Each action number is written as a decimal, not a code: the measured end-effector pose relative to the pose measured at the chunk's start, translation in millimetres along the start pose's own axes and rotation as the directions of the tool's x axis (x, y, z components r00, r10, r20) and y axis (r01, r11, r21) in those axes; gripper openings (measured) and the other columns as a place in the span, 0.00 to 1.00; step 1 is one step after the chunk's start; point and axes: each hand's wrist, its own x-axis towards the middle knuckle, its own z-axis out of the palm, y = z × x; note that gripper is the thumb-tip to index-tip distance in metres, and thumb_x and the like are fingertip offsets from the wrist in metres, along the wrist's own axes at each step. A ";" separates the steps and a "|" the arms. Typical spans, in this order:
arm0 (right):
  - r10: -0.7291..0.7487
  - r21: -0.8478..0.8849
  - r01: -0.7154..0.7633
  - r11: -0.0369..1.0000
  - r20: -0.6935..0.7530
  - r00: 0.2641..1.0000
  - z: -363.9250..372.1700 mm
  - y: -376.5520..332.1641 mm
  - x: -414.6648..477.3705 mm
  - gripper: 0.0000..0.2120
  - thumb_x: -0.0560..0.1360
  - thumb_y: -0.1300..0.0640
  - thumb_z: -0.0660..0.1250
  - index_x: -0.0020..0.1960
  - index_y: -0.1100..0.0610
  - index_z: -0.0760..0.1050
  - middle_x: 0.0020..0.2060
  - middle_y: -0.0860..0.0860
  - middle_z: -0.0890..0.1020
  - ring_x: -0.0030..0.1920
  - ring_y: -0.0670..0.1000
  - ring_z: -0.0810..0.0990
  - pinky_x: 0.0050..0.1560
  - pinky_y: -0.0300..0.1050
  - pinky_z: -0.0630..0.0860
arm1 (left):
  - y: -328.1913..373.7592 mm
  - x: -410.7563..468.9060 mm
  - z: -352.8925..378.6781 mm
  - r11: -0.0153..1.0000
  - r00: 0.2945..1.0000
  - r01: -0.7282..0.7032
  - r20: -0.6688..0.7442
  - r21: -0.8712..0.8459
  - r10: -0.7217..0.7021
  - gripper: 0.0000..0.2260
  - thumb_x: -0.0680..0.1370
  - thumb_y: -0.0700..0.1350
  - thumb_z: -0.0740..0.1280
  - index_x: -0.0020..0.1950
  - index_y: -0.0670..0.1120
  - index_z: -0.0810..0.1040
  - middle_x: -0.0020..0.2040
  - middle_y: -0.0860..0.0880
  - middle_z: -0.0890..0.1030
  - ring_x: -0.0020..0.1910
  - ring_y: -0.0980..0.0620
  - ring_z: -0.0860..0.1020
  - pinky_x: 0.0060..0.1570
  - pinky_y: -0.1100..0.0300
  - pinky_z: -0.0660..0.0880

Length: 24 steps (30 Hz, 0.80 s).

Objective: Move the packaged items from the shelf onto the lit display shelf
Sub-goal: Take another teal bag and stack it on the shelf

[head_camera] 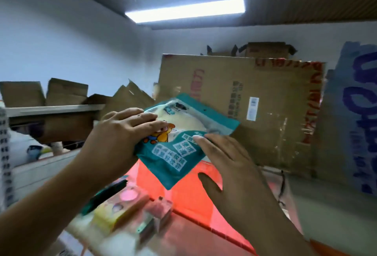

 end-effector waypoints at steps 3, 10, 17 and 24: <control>0.006 0.211 -0.016 0.977 0.047 0.999 53.7 -19.5 35.9 0.29 0.75 0.52 0.66 0.75 0.43 0.66 0.72 0.41 0.69 0.74 0.40 0.64 0.75 0.39 0.60 | -51.7 -33.5 -5.4 0.995 0.989 0.089 0.117 0.041 -0.093 0.25 0.69 0.45 0.69 0.66 0.58 0.81 0.65 0.54 0.81 0.64 0.46 0.79 0.56 0.45 0.77; -0.209 0.414 0.177 0.893 0.032 0.977 172.8 -70.8 94.5 0.21 0.76 0.67 0.65 0.65 0.51 0.80 0.65 0.45 0.79 0.70 0.50 0.73 0.73 0.47 0.66 | -144.6 -97.3 -4.1 0.976 0.954 0.203 0.206 0.083 -0.216 0.26 0.70 0.42 0.78 0.67 0.56 0.81 0.65 0.46 0.81 0.61 0.43 0.80 0.54 0.47 0.80; -0.263 0.421 0.256 0.870 -0.042 0.964 253.6 -89.0 112.7 0.17 0.78 0.68 0.65 0.62 0.54 0.83 0.62 0.47 0.82 0.69 0.53 0.75 0.68 0.51 0.73 | -201.8 -138.9 5.8 0.931 0.883 0.364 0.309 0.021 -0.353 0.26 0.73 0.48 0.77 0.71 0.58 0.77 0.71 0.51 0.75 0.63 0.47 0.79 0.60 0.52 0.78; -0.312 0.486 0.272 0.830 0.000 0.950 336.9 -82.6 114.5 0.16 0.79 0.70 0.64 0.60 0.57 0.83 0.60 0.48 0.82 0.66 0.55 0.76 0.64 0.52 0.75 | -244.4 -166.0 49.9 0.880 0.713 0.470 0.558 0.069 -0.425 0.35 0.70 0.58 0.78 0.75 0.66 0.69 0.77 0.51 0.69 0.71 0.46 0.70 0.71 0.49 0.69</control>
